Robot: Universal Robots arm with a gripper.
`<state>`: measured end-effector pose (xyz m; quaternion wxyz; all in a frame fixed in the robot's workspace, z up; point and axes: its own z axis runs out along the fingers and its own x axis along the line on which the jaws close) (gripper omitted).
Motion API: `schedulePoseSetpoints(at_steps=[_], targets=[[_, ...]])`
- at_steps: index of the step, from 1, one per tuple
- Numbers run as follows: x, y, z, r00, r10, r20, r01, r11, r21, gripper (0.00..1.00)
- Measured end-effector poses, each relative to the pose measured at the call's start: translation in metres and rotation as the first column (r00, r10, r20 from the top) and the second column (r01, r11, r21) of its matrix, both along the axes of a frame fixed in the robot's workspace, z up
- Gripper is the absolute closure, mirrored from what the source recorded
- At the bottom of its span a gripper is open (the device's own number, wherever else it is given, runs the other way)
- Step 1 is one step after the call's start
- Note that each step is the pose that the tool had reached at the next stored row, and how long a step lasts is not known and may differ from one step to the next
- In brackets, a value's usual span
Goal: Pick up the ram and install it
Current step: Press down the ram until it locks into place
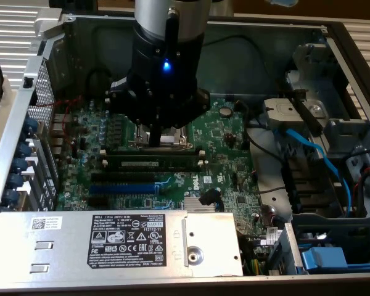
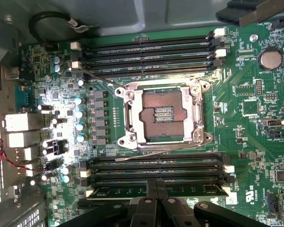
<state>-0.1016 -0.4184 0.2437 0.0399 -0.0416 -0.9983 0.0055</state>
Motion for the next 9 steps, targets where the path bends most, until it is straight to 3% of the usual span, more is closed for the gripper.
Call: schedulePoseSetpoints(at_steps=[9], targets=[[0.0000,-0.0010,0.0000,1.0000,0.000,-0.0001,0.000,1.0000,0.0000,0.90]])
